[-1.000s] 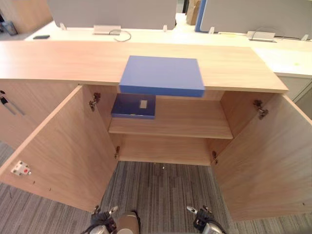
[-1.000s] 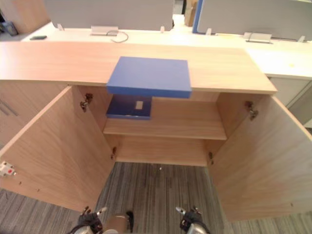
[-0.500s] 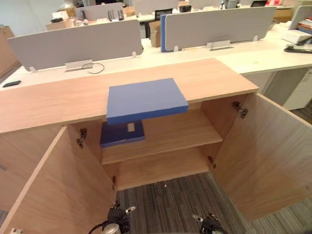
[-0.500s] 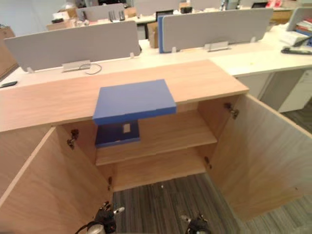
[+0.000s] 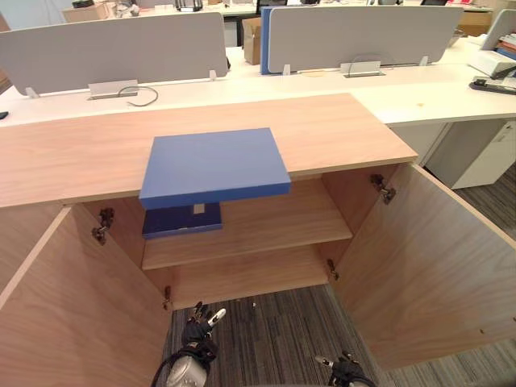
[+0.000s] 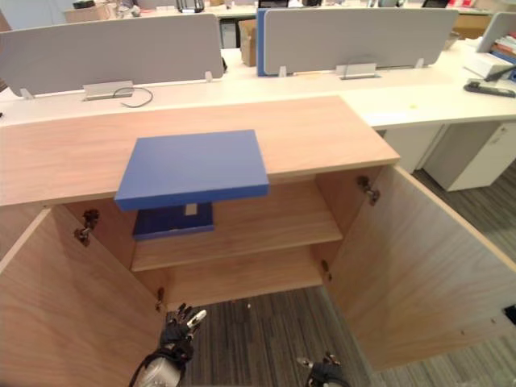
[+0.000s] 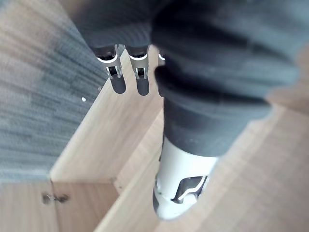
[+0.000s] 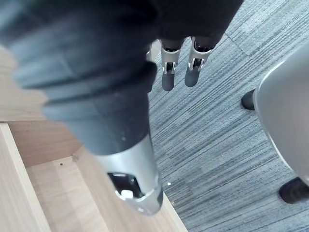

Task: Walk over to the cabinet, pick up the folder, carry it to the office cabinet, place the folder inside the office cabinet, then close the office cabinet door

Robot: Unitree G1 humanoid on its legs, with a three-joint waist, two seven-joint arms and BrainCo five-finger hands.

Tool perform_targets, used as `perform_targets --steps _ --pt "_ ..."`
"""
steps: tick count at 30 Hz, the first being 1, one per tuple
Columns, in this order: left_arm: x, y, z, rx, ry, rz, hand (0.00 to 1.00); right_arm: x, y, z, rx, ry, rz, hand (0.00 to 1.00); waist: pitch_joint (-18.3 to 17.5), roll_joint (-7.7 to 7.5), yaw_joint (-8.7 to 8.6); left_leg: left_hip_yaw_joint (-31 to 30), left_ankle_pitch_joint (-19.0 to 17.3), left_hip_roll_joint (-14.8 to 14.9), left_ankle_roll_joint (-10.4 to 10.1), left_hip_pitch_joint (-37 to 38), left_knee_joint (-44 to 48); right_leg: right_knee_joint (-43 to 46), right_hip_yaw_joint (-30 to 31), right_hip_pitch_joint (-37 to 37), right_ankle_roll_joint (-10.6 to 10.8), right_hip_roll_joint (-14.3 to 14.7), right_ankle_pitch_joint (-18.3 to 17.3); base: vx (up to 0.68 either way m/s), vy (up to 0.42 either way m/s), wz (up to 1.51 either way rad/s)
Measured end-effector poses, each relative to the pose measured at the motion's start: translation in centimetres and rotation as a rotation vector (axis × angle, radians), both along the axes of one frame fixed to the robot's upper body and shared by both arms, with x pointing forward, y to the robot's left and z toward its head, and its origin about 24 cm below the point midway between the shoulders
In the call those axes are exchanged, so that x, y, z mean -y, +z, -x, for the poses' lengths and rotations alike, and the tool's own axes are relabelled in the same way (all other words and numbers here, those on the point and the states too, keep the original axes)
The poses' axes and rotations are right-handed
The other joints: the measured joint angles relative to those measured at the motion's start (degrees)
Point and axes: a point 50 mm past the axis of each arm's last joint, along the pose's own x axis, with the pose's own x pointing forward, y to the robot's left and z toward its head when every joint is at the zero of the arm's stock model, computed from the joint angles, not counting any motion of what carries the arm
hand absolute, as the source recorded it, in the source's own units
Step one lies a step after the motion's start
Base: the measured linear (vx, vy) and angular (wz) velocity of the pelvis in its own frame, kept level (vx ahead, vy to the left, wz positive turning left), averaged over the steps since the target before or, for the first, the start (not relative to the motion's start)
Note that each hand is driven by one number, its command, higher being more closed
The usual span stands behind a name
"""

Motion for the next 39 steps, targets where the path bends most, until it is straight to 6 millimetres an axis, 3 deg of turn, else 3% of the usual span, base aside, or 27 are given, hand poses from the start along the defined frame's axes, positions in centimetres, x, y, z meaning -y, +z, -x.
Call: perform_targets --steps 3,5,7,8,11,15,23,27,31,36,39 --pt "0.1 2.2 -0.6 0.113 0.071 0.094 0.0 -0.1 -0.2 0.8 -0.034 0.052 0.006 0.0 0.1 -0.24 0.16 -1.1 0.2 -0.4 -0.3 0.0 -0.4 -1.9 -1.4 1.5 0.4 -0.5 1.1 -0.02 0.069 0.19" --pt "0.1 5.3 -1.9 0.27 0.097 0.127 0.0 0.0 -0.3 1.4 -0.056 0.065 0.014 0.0 0.0 -0.47 0.96 -1.3 0.3 -1.0 -0.1 -0.2 -0.5 -2.6 -2.1 1.7 0.7 -1.1 1.7 -0.06 0.086 0.09" --pt "-0.1 7.2 -2.6 0.357 0.121 0.123 0.0 0.1 -0.4 1.6 -0.061 0.065 0.016 0.0 -0.1 -0.75 1.29 -1.5 0.4 -1.2 0.1 -0.5 -0.5 -3.2 -2.3 2.0 0.9 -1.3 2.3 -0.04 0.071 0.09" --pt "-0.7 9.2 -3.4 0.438 0.146 0.07 0.0 0.0 -0.5 1.9 -0.074 0.062 0.011 0.0 -0.8 -1.07 1.33 -2.2 0.4 -1.5 0.1 -1.6 0.0 -3.2 -2.7 1.6 1.1 -1.6 2.6 -0.05 0.081 0.22" --pt "-2.0 12.6 -4.1 0.545 0.197 -0.104 0.0 0.0 -0.6 2.1 -0.083 0.054 0.014 0.0 -0.8 -1.8 1.51 -3.8 0.4 -1.8 0.2 -3.0 1.0 -3.2 -3.2 1.6 1.4 -1.8 3.1 -0.05 0.053 0.25" --pt "-3.5 15.3 -4.0 0.58 0.277 -0.346 0.0 0.0 -0.7 2.6 -0.097 0.026 0.02 0.0 -1.4 -2.49 2.31 -4.5 0.3 -1.8 0.3 -3.4 1.5 -3.2 -3.8 1.7 1.4 -1.8 3.3 -0.06 0.031 0.11" --pt "-2.5 24.7 -3.7 0.875 0.44 -0.855 0.0 -0.6 -0.8 3.3 -0.1 -0.018 0.028 0.0 -3.9 -2.94 2.15 -4.5 2.0 -1.8 0.6 -2.6 -1.2 -3.4 -3.8 1.5 1.5 -1.6 4.3 -0.03 0.007 0.0" --pt "-0.4 26.6 -4.7 0.986 0.382 -0.998 0.0 -0.8 -0.9 3.5 -0.118 -0.011 0.027 0.0 -5.1 -2.86 1.84 -3.4 2.3 -1.8 0.6 -2.0 -1.7 -4.7 -2.2 1.3 1.1 -1.4 4.8 -0.02 0.025 -0.14" --pt "2.3 28.8 -6.6 1.164 0.273 -1.16 0.0 -0.8 -1.0 3.3 -0.125 -0.004 0.025 0.0 -5.4 -2.53 0.4 -2.3 2.8 -1.6 0.1 -2.0 -2.5 -5.7 -0.5 0.7 1.1 -1.1 4.8 -0.03 -0.014 -0.18" --pt "5.6 28.2 -10.3 1.221 0.008 -1.373 0.0 -0.1 -1.1 3.1 -0.137 0.011 0.031 0.0 -6.5 -1.81 -1.95 -0.9 3.9 -1.3 0.0 -1.9 -3.6 -5.6 1.1 -0.7 0.6 -0.4 5.1 -0.02 -0.016 -0.16" --pt "6.3 26.8 -12.1 1.184 -0.139 -1.495 0.0 0.6 -1.0 2.9 -0.132 0.005 0.031 0.0 -6.3 -0.88 -2.78 0.0 4.3 -1.8 0.2 -0.9 -4.7 -6.2 2.1 -0.6 0.3 -0.2 5.3 0.01 0.016 -0.15"
